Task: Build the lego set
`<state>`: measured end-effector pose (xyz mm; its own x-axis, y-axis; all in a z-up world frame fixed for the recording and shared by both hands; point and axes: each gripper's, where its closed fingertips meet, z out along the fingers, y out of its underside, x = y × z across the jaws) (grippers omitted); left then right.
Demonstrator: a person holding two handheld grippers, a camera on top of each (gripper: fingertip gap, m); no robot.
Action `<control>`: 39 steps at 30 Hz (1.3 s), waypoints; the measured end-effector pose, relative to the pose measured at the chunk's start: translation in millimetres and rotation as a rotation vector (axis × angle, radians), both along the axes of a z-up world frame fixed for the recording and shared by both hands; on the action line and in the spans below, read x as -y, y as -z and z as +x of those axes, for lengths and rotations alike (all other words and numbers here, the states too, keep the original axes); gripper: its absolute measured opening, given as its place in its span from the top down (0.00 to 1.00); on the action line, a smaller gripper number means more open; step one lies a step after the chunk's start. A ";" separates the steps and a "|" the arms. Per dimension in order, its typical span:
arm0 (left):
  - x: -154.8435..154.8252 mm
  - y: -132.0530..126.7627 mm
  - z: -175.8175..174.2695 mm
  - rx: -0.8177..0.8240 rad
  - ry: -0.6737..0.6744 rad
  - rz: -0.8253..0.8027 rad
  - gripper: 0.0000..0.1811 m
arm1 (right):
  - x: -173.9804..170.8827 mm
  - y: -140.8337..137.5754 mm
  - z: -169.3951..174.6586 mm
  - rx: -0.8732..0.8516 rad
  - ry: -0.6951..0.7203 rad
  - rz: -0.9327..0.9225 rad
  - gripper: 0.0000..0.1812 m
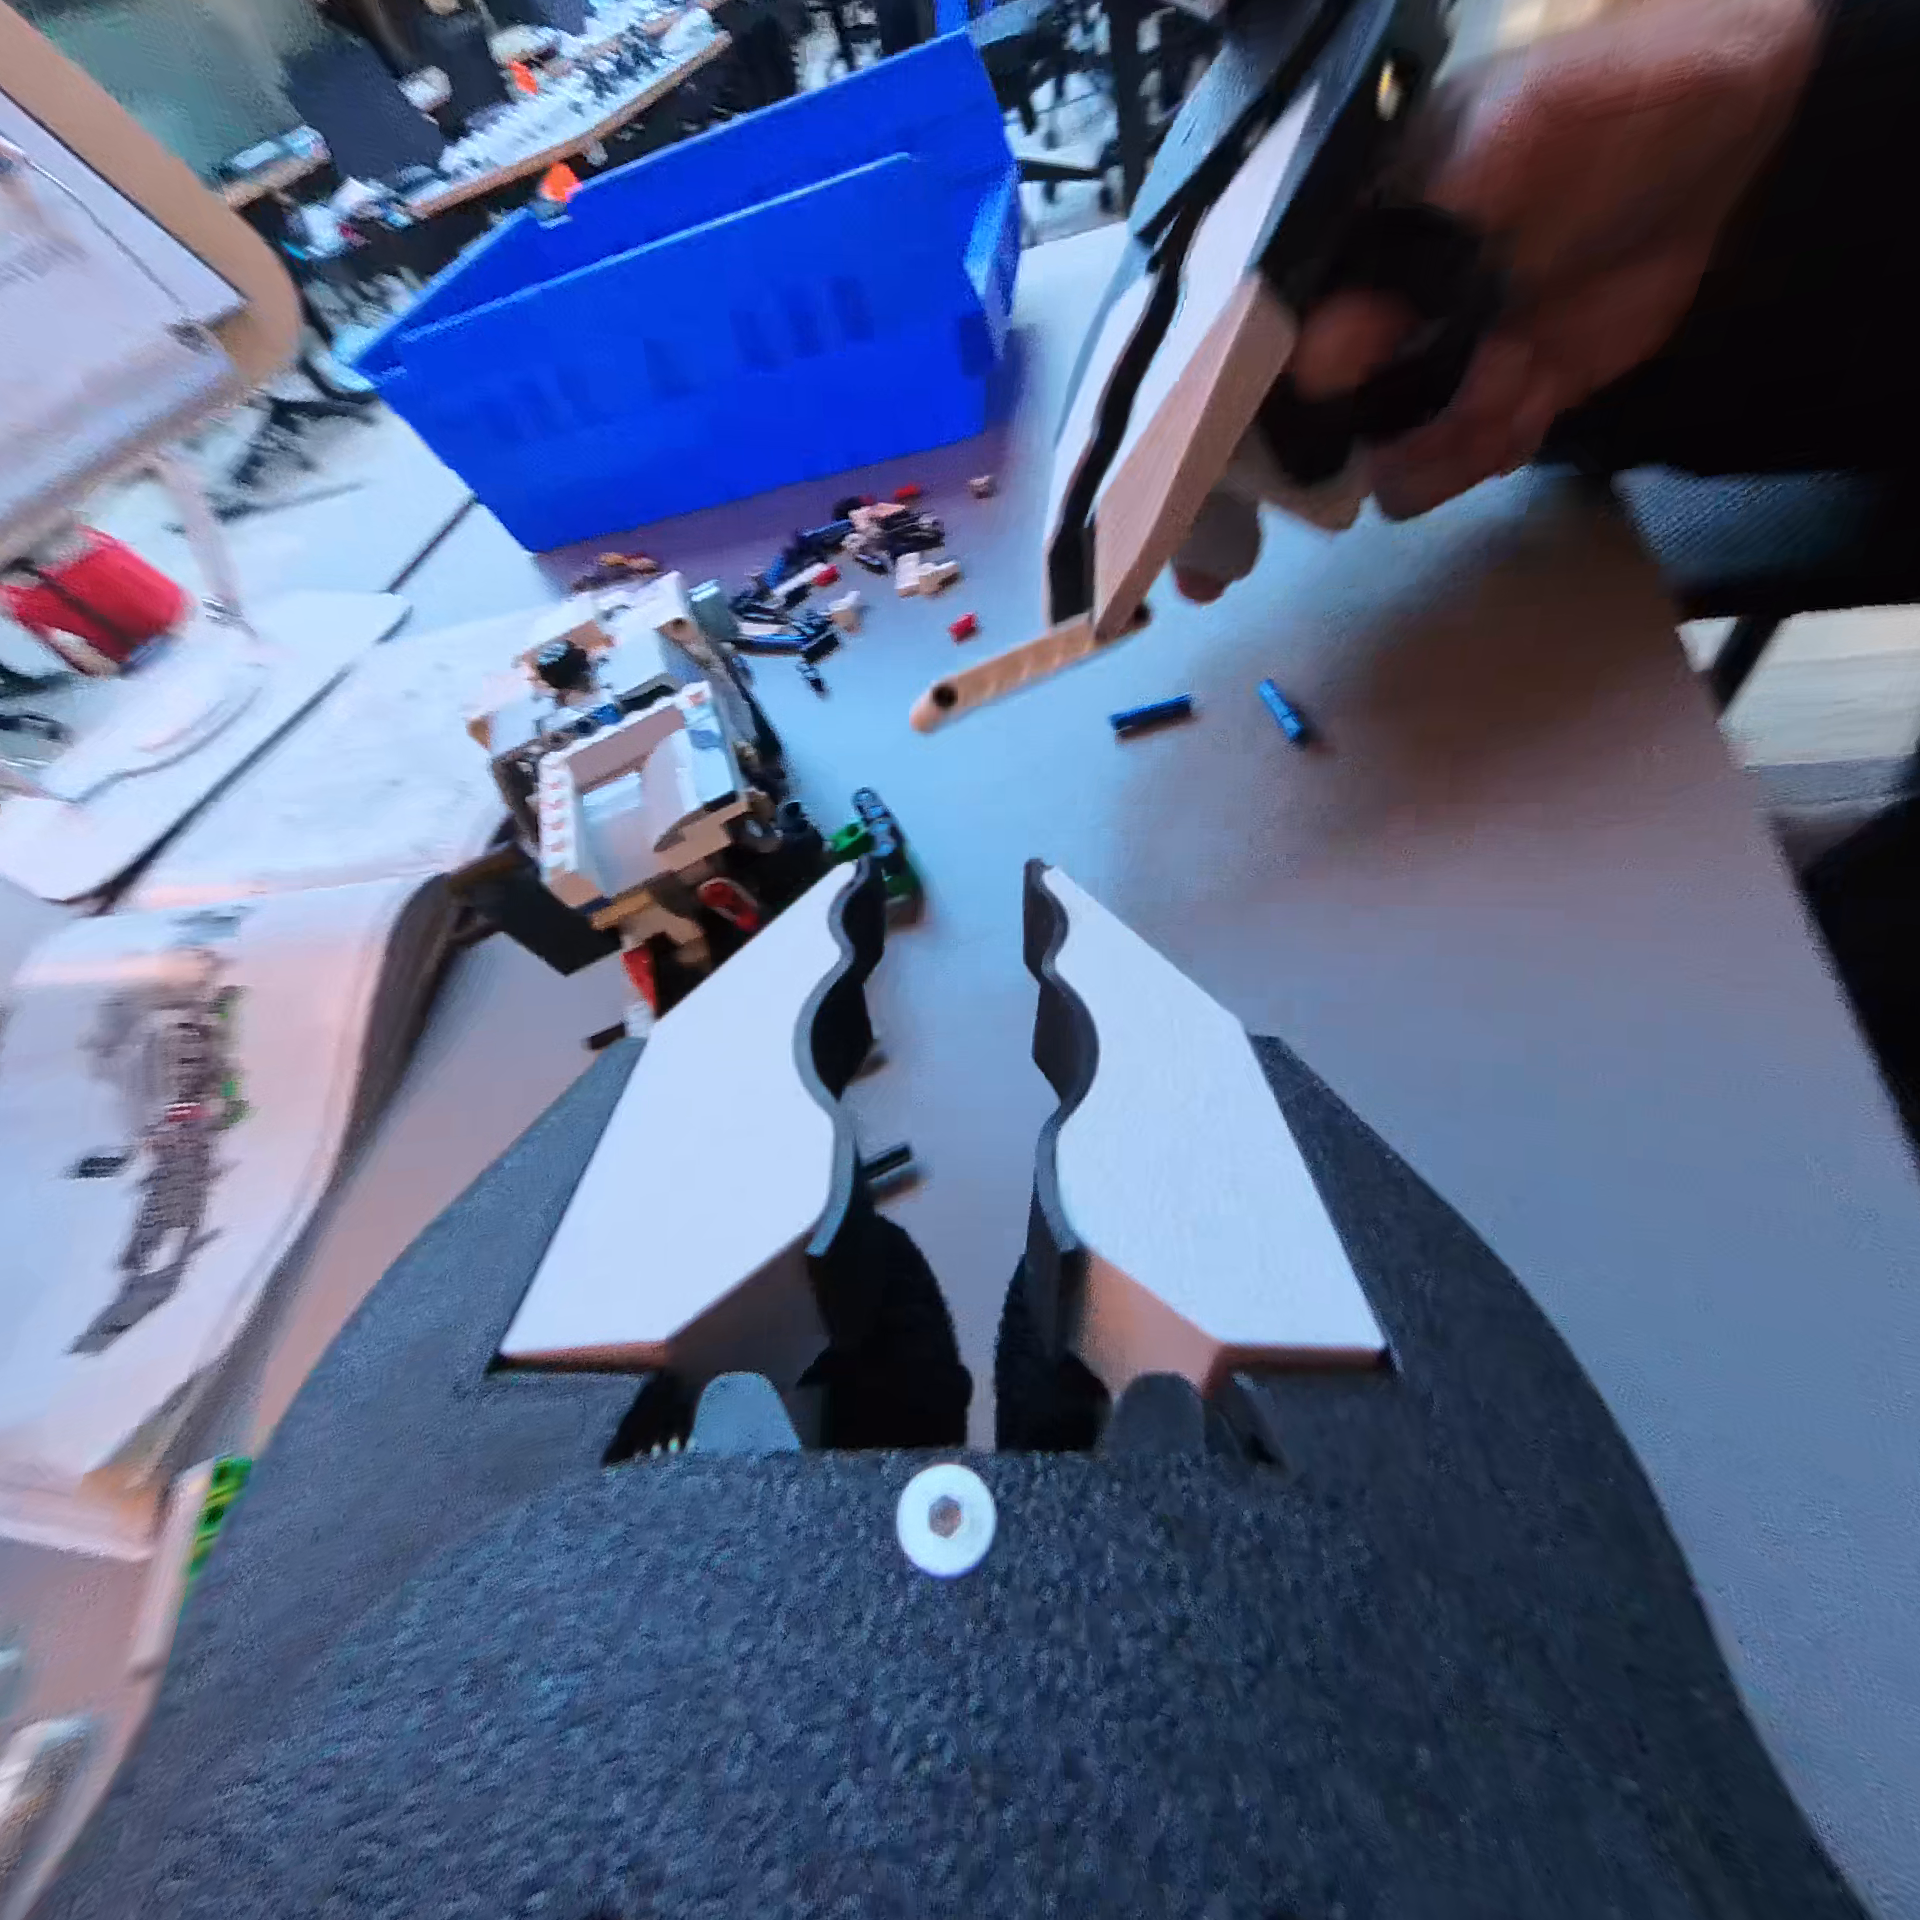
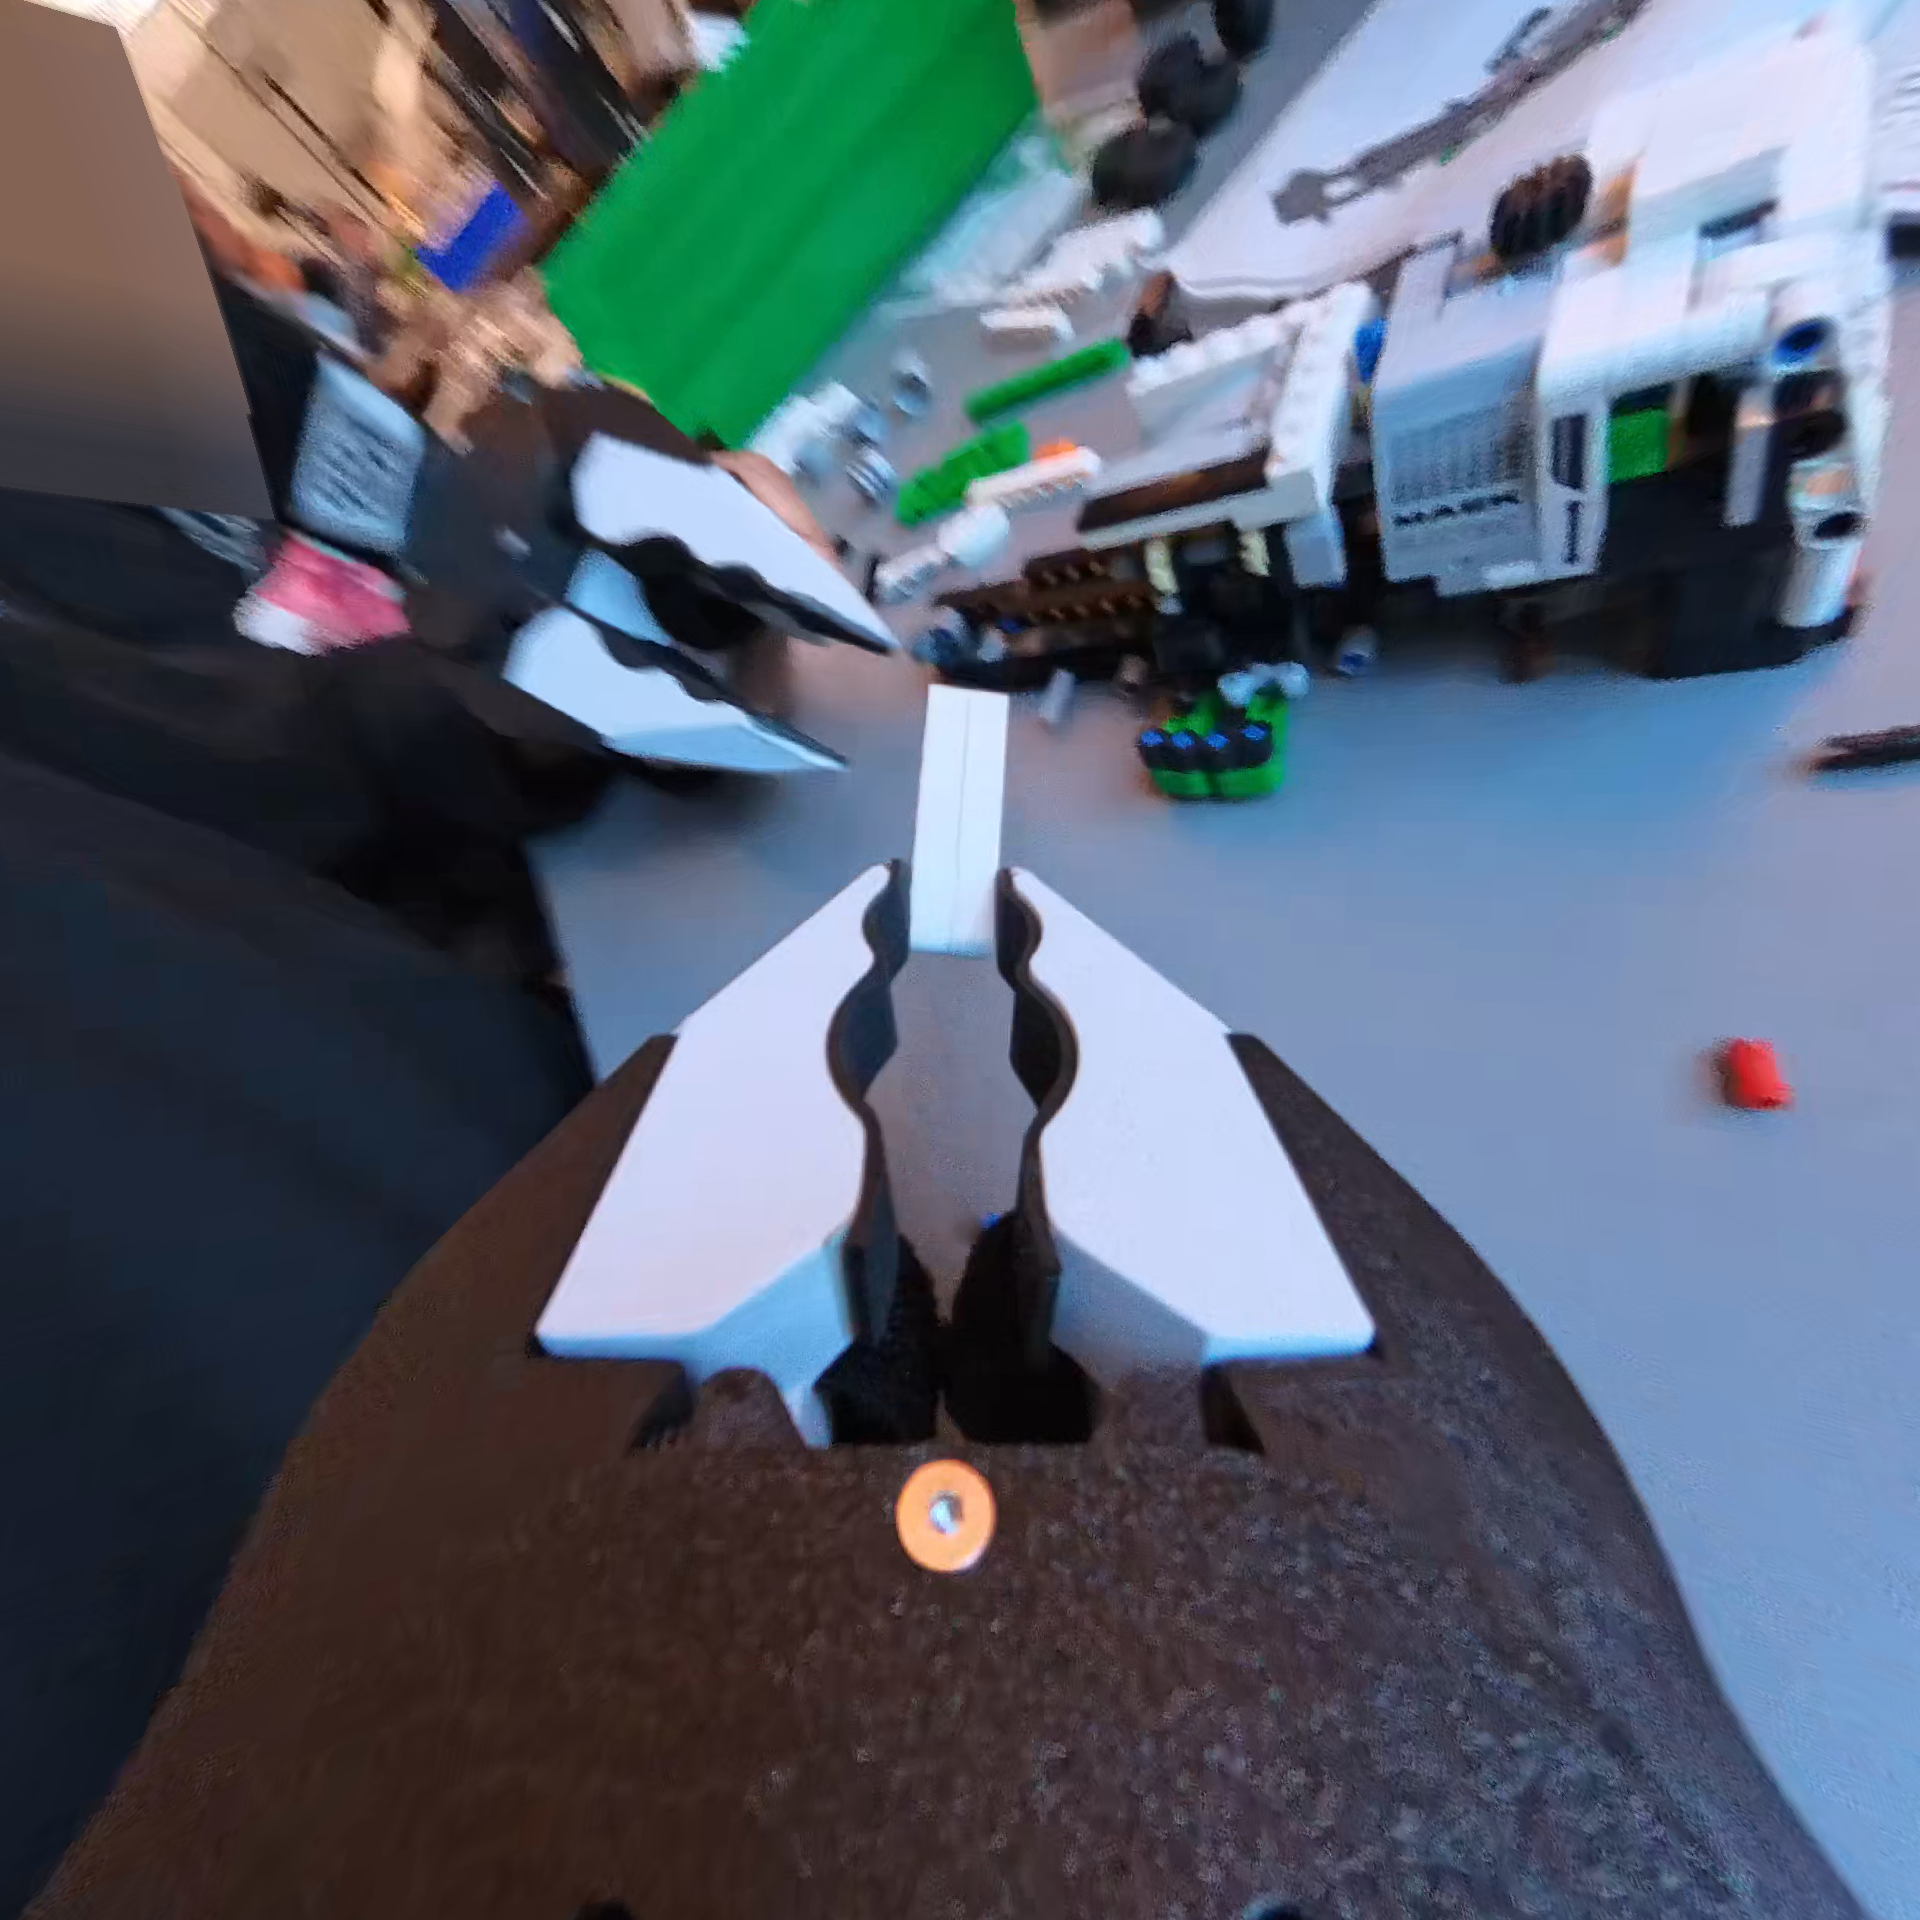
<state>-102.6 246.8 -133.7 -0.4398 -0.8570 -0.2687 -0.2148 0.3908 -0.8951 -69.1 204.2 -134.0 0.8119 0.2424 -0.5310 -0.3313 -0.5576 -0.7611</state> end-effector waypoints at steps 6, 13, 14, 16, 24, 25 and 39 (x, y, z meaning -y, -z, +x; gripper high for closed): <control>7.2 -13.9 -2.8 0.113 0.009 0.062 0.78 | 1.9 -23.6 -30.8 -0.199 -0.128 0.045 0.92; 22.9 -9.2 -19.4 0.284 0.133 0.429 0.90 | 4.3 -9.7 -53.7 0.267 -0.253 0.080 0.92; 24.5 -7.7 -19.8 0.315 0.130 0.498 0.91 | 3.8 -8.2 -51.7 0.336 -0.246 0.076 0.92; 27.6 -6.1 -20.4 0.370 0.125 0.620 0.95 | 7.0 -9.3 -56.4 0.348 -0.274 0.075 0.92; 21.7 -8.1 -17.4 0.207 0.122 0.337 0.97 | 11.3 -35.9 -44.5 0.259 -0.225 0.296 0.81; 21.4 -8.5 -18.0 0.158 0.140 0.245 0.97 | 13.8 -35.7 -40.8 0.295 -0.215 0.314 0.81; 36.5 -5.4 -36.7 -0.282 0.364 -0.421 0.97 | 2.3 -31.5 -55.2 0.403 -0.306 0.407 0.90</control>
<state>-139.3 210.2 -128.3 -0.7283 -0.6460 0.2288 -0.3849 0.1094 -0.9164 -124.3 201.9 -102.5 0.7909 0.6118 -0.0161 0.1524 -0.2223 -0.9630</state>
